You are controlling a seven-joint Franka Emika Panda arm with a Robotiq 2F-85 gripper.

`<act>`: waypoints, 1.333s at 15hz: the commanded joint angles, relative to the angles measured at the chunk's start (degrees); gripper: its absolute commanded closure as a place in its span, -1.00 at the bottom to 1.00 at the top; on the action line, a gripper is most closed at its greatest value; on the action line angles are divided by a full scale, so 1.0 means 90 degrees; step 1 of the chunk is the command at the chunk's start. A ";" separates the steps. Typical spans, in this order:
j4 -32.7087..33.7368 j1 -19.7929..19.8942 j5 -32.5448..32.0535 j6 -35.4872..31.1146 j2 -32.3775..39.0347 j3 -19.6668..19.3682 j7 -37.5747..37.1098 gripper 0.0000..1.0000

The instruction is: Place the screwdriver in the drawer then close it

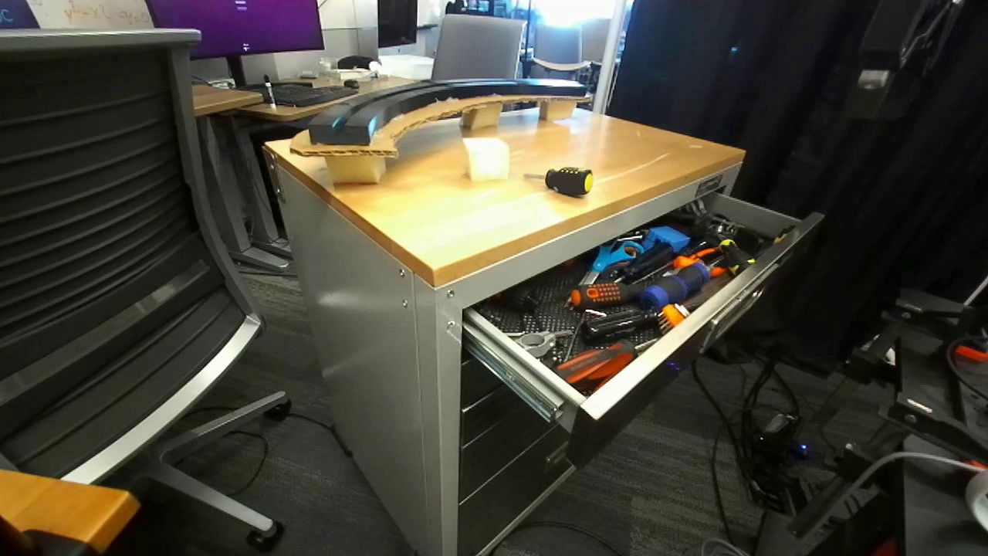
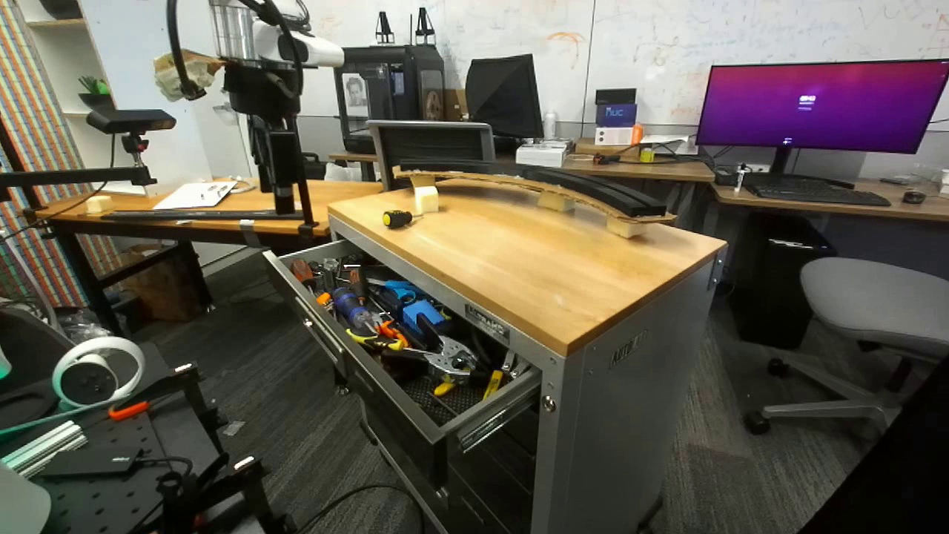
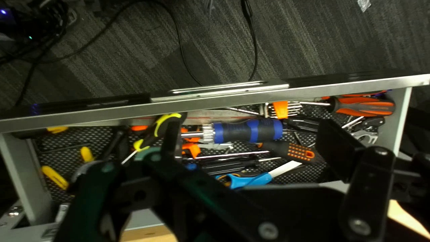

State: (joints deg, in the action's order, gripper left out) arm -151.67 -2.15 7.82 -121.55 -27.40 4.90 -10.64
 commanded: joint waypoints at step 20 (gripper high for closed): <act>0.3760 -0.1827 -0.4771 -0.4868 0.5360 -0.0892 -0.4775 -1.00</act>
State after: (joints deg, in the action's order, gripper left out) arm -123.62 -14.74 -28.65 -164.69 17.29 1.74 -46.71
